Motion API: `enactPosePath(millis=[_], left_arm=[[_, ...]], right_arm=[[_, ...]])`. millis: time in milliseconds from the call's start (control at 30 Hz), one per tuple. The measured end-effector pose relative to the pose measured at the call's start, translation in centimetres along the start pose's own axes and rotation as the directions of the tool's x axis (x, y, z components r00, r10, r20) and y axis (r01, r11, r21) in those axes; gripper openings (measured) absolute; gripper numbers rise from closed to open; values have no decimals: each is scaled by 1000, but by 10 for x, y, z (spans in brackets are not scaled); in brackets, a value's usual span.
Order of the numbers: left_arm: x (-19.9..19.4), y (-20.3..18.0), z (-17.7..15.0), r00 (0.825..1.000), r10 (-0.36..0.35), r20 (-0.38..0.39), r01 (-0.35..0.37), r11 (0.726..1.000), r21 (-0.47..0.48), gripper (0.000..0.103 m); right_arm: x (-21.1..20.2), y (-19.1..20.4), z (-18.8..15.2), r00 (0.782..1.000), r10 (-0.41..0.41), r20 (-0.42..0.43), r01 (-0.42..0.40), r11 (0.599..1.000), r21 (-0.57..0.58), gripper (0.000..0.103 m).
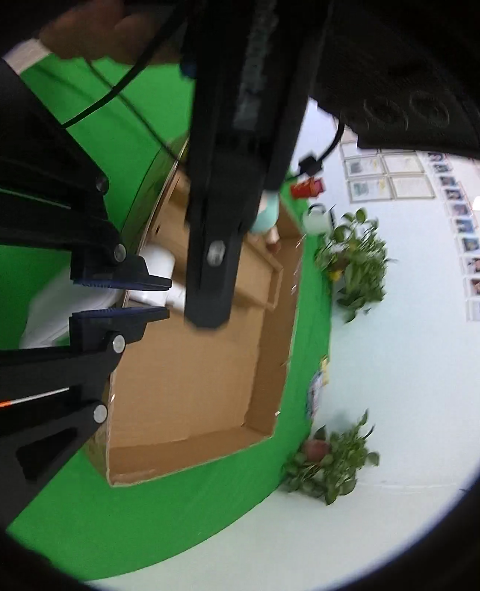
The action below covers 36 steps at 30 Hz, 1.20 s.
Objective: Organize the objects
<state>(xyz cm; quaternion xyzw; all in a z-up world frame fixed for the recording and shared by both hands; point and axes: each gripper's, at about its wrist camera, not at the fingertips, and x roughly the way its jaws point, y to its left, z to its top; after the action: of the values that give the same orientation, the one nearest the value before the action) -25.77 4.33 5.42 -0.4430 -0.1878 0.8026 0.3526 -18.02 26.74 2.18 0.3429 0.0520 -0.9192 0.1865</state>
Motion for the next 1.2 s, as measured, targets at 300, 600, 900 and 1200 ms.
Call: enactPosePath(millis=[300, 600, 900, 1200], left_arm=[[18, 67, -46, 998, 51, -46, -56, 992, -110, 0], [57, 95, -70, 989, 21, -145, -45, 986, -163, 0], [68, 101, -85, 983, -54, -175, 16, 977, -212, 0], [67, 90, -84, 983, -13, -181, -20, 984, -175, 5]], right_arm=[[3, -44, -58, 985, 136, -102, -121, 983, 140, 39], [29, -21, -62, 968, 194, -163, -180, 979, 98, 74], [15, -14, -73, 965, 214, -151, -213, 977, 22, 76], [36, -28, -67, 957, 200, -212, -194, 980, 48, 80]])
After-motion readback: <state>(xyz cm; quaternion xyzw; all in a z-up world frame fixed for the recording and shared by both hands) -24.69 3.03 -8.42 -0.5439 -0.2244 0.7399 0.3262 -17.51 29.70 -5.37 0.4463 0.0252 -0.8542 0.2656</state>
